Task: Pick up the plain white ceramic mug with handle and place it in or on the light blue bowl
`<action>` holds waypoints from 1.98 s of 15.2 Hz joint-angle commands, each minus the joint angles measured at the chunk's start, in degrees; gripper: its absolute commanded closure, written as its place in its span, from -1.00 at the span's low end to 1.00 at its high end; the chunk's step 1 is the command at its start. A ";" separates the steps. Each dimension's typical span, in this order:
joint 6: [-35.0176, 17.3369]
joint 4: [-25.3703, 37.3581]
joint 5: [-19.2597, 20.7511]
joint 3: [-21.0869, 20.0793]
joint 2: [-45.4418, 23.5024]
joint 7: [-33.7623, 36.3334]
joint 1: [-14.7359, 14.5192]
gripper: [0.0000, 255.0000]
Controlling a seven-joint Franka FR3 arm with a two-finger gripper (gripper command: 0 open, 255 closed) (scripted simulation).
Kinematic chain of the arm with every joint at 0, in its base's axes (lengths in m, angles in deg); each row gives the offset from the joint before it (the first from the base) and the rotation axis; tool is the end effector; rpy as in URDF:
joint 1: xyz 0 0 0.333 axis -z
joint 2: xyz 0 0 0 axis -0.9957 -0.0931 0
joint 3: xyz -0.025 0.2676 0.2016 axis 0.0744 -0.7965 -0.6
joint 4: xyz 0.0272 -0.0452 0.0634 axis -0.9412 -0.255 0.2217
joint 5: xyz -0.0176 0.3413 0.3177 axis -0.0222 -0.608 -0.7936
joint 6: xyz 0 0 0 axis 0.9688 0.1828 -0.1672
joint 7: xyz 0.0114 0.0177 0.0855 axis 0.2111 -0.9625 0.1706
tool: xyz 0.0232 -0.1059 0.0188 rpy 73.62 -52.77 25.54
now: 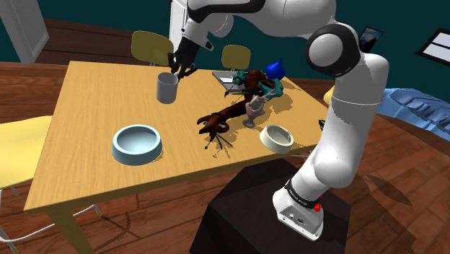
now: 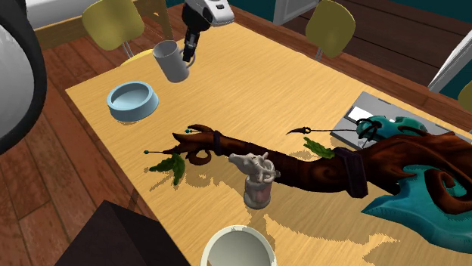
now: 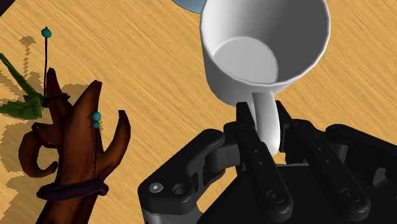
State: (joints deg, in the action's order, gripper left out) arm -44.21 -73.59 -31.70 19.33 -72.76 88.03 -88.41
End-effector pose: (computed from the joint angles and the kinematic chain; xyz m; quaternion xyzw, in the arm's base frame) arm 0.7372 0.0455 0.4388 -0.8035 0.5583 0.1201 0.1682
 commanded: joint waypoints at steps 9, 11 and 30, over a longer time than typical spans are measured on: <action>-6.15 -3.67 0.99 -4.13 2.64 11.20 -8.44 1.00; -7.06 -3.36 1.35 -4.95 2.45 13.62 -10.10 1.00; -17.77 -8.24 0.27 -7.03 -1.99 14.42 -13.57 1.00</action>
State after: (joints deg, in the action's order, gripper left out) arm -61.38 -81.50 -31.27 12.33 -74.44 102.81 -102.03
